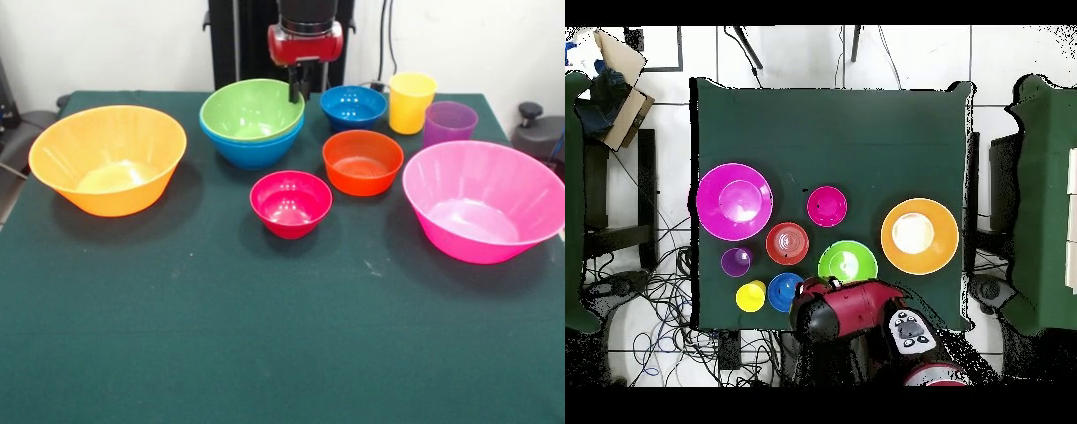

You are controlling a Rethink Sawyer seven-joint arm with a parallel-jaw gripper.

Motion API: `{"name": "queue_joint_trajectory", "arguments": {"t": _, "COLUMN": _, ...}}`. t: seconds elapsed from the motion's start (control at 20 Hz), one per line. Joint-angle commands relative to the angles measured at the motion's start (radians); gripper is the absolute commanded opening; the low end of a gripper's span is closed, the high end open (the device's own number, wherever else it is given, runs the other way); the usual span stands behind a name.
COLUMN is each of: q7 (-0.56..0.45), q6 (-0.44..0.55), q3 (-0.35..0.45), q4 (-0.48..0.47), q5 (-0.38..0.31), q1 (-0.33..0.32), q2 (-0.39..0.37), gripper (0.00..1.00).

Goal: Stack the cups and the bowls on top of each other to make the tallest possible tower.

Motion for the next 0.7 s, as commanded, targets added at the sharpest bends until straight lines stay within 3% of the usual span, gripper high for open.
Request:
{"name": "queue_joint_trajectory", "arguments": {"t": 0.05, "q7": 0.098, "q6": -0.021, "q3": 0.019, "q4": -0.066, "q5": 0.009, "q1": -0.021, "q2": -0.004, "gripper": 1.0}}
{"name": "queue_joint_trajectory", "arguments": {"t": 0.25, "q7": 0.096, "q6": 0.017, "q3": -0.001, "q4": -0.076, "q5": 0.017, "q1": 0.011, "q2": -0.019, "gripper": 1.0}}
{"name": "queue_joint_trajectory", "arguments": {"t": 0.7, "q7": 0.08, "q6": 0.029, "q3": 0.034, "q4": -0.075, "q5": 0.027, "q1": -0.012, "q2": -0.02, "gripper": 1.0}}
